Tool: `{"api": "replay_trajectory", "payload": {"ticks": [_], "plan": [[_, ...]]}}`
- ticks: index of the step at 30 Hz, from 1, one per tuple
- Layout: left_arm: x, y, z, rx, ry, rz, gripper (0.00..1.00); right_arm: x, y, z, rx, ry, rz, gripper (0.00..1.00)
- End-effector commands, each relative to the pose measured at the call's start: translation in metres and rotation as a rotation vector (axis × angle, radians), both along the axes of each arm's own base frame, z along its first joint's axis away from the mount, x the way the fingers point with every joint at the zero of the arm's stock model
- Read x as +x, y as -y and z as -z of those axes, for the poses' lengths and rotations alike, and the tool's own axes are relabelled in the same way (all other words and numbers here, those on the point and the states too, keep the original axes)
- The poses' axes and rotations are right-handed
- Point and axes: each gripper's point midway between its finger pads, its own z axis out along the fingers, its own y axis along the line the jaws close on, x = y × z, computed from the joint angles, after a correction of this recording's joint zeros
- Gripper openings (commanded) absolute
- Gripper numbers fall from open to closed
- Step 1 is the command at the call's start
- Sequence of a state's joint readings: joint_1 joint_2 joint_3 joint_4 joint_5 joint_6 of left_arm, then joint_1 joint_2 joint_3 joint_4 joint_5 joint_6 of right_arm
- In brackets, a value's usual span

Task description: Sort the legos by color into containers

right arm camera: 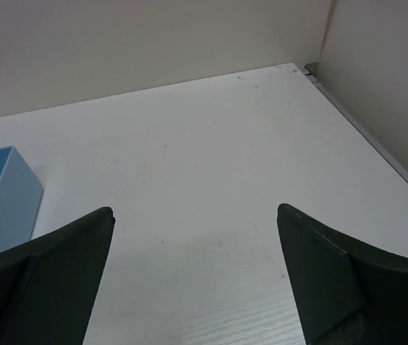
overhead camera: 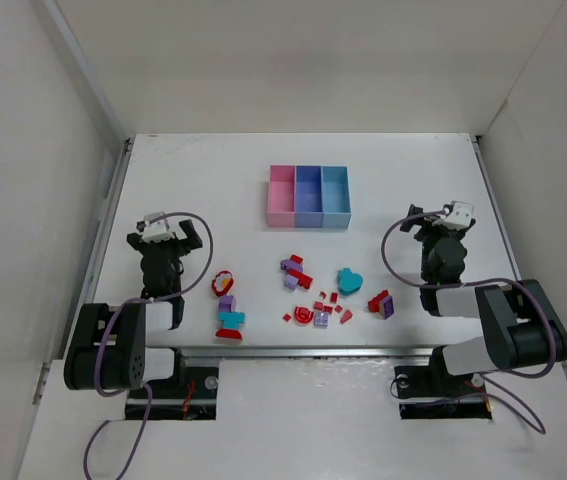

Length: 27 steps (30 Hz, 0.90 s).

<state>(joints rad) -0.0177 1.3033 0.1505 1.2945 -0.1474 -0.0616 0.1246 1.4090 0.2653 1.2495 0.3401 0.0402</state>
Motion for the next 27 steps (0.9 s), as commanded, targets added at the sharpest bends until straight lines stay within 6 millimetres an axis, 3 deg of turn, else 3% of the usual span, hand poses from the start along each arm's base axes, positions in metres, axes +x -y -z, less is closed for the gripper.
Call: {"api": "replay_trajectory", "payload": {"ticks": [1, 5, 8, 9, 10, 11, 12, 13, 14, 15, 16, 17, 19, 20, 21, 22, 23, 24, 25, 26, 27], "plan": [[0.003, 0.001, -0.043, -0.018, 0.164, 0.001, 1.0, 0.0, 0.001, -0.02, 0.002, 0.078, -0.003, 1.0], [0.004, -0.001, -0.037, -0.021, 0.137, -0.024, 1.0, 0.009, -0.009, -0.045, -0.024, 0.037, -0.026, 1.0], [0.013, 0.044, -0.042, 0.161, 0.123, 0.221, 1.0, 0.028, -0.014, -0.076, -0.064, -0.12, -0.028, 1.0], [0.013, 0.057, -0.032, 0.207, 0.065, 0.311, 1.0, 0.031, -0.014, -0.083, -0.069, -0.157, -0.028, 1.0], [0.018, 0.085, -0.045, 0.258, 0.081, 0.478, 1.0, 0.033, -0.013, -0.092, -0.073, -0.189, -0.017, 1.0], [0.02, 0.095, -0.048, 0.297, 0.061, 0.55, 1.0, 0.028, -0.011, -0.083, -0.101, -0.294, -0.019, 1.0], [0.023, 0.102, -0.052, 0.379, 0.044, 0.61, 1.0, 0.034, -0.014, -0.113, -0.11, -0.276, -0.016, 1.0], [0.02, 0.11, -0.041, 0.388, -0.037, 0.671, 1.0, 0.035, -0.011, -0.115, -0.133, -0.314, -0.006, 1.0], [0.033, 0.106, -0.064, 0.418, -0.013, 0.64, 1.0, 0.032, -0.007, -0.118, -0.156, -0.345, 0.037, 1.0], [0.037, 0.104, -0.068, 0.447, -0.028, 0.622, 1.0, 0.027, -0.014, -0.123, -0.188, -0.394, 0.041, 1.0], [0.04, 0.097, -0.062, 0.553, -0.077, 0.607, 1.0, 0.025, -0.015, -0.118, -0.241, -0.443, 0.057, 1.0], [0.047, 0.091, -0.074, 0.643, -0.084, 0.561, 1.0, 0.022, -0.019, -0.116, -0.281, -0.483, 0.07, 1.0], [0.05, 0.083, -0.074, 0.829, -0.144, 0.547, 1.0, 0.01, -0.03, -0.106, -0.41, -0.612, 0.131, 1.0], [0.043, 0.077, -0.057, 1.011, -0.251, 0.587, 1.0, 0.006, -0.035, -0.103, -0.449, -0.657, 0.131, 1.0], [0.048, 0.073, -0.075, 1.072, -0.26, 0.578, 1.0, 0.004, -0.047, -0.096, -0.454, -0.696, 0.076, 1.0], [0.048, 0.075, -0.075, 1.093, -0.297, 0.599, 1.0, -0.003, -0.063, -0.091, -0.466, -0.747, -0.008, 1.0], [0.042, 0.072, -0.062, 1.085, -0.39, 0.642, 1.0, -0.007, -0.077, -0.087, -0.455, -0.757, -0.093, 1.0], [0.05, 0.074, -0.089, 0.999, -0.374, 0.599, 1.0, -0.008, -0.09, -0.087, -0.42, -0.746, -0.171, 1.0], [0.049, 0.073, -0.082, 0.927, -0.437, 0.603, 1.0, -0.017, -0.114, -0.085, -0.388, -0.734, -0.313, 1.0], [0.053, 0.076, -0.098, 0.868, -0.409, 0.575, 1.0, -0.018, -0.121, -0.09, -0.371, -0.711, -0.352, 1.0], [0.049, 0.079, -0.088, 0.803, -0.464, 0.6, 1.0, -0.022, -0.124, -0.088, -0.341, -0.711, -0.371, 1.0]]}}
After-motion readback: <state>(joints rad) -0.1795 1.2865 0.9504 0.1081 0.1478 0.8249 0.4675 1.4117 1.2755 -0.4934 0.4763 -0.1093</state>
